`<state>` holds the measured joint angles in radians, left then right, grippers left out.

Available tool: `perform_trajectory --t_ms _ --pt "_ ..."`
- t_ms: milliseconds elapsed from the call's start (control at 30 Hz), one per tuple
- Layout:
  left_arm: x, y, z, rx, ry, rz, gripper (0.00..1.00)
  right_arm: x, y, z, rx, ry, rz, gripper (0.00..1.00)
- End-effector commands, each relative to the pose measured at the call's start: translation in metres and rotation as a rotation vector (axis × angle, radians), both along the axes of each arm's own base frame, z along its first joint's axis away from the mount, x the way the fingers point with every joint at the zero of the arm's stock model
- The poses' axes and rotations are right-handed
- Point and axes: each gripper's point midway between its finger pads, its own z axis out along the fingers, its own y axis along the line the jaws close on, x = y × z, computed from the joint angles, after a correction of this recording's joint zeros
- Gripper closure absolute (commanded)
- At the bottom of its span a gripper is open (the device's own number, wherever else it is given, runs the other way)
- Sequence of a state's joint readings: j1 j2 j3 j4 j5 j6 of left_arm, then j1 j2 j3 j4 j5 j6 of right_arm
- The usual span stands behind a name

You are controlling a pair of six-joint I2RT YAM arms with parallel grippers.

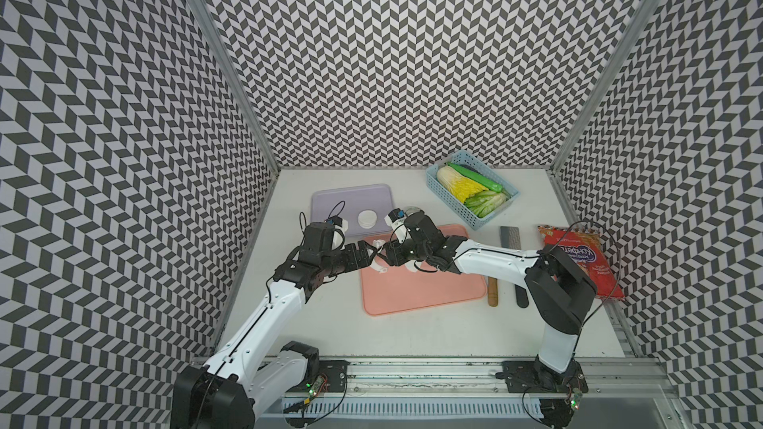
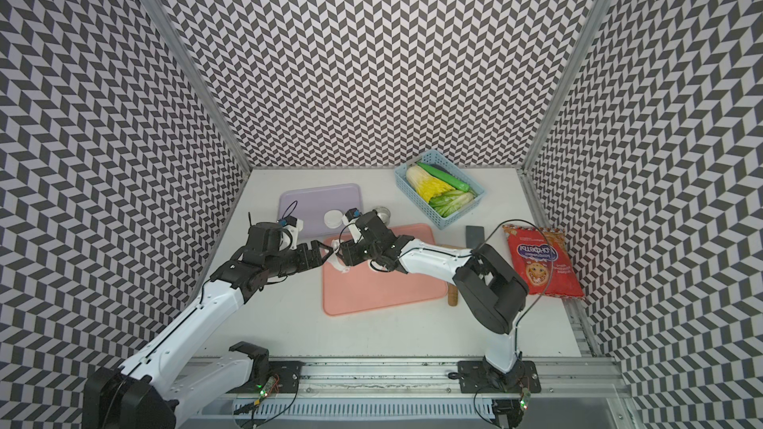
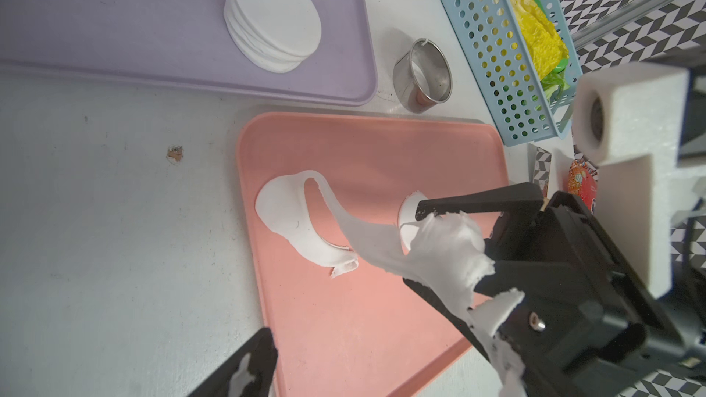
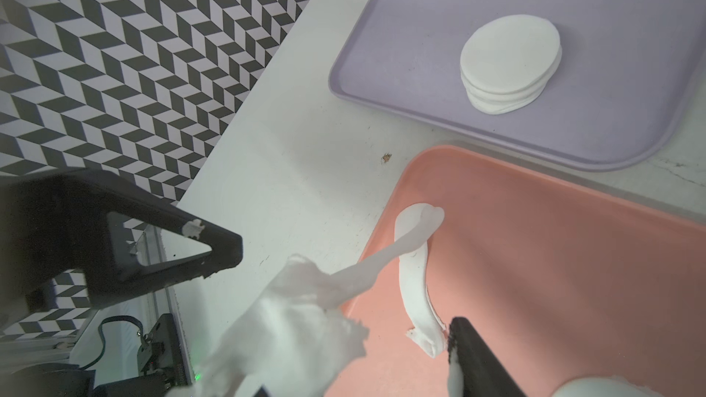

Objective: Roll out the dumpling wrappers from the dough
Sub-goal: Place the dumpling mold at the center of the board.

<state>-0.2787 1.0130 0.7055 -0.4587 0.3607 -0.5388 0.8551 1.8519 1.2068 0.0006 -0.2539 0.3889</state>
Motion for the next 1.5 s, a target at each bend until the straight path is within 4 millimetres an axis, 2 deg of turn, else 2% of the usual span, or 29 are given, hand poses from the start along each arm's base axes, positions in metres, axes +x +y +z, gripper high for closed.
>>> perform_trajectory --t_ms 0,300,333,467,867,967,1100,1167,1300,1367,1467 --pt "-0.001 0.004 0.004 0.026 -0.014 0.0 0.08 -0.005 0.005 0.014 0.032 -0.025 0.029 0.46" --pt "0.005 0.004 0.0 0.034 -0.012 0.002 0.04 -0.039 -0.005 0.03 0.062 -0.063 0.087 0.44" --pt "0.005 0.003 -0.001 0.034 -0.01 0.002 0.0 -0.041 -0.007 0.032 0.073 -0.064 0.086 0.44" --pt "0.005 0.002 -0.004 0.029 -0.002 -0.003 0.0 -0.043 -0.009 0.04 0.102 -0.071 0.081 0.44" --pt "-0.003 -0.001 -0.005 0.001 0.009 -0.019 0.01 -0.032 0.015 0.055 0.141 -0.094 0.108 0.44" --pt "-0.005 -0.002 -0.006 -0.007 0.014 -0.025 0.01 -0.022 0.02 0.045 0.119 -0.075 0.078 0.45" --pt "-0.005 -0.002 0.003 -0.016 -0.007 -0.022 0.02 -0.002 0.012 0.017 0.099 -0.004 0.016 0.52" --pt "-0.005 -0.001 0.005 -0.01 -0.012 -0.021 0.03 -0.001 0.01 0.015 0.117 0.014 0.012 0.56" --pt "-0.004 0.004 0.006 0.006 -0.014 -0.014 0.04 -0.003 0.008 0.019 0.107 -0.003 0.017 0.57" --pt "-0.003 0.005 0.006 0.006 -0.016 -0.009 0.03 -0.005 0.007 0.021 0.096 -0.007 0.028 0.55" --pt "-0.001 0.01 0.004 0.028 -0.015 0.011 0.02 -0.01 0.007 0.025 0.075 -0.017 0.058 0.45"
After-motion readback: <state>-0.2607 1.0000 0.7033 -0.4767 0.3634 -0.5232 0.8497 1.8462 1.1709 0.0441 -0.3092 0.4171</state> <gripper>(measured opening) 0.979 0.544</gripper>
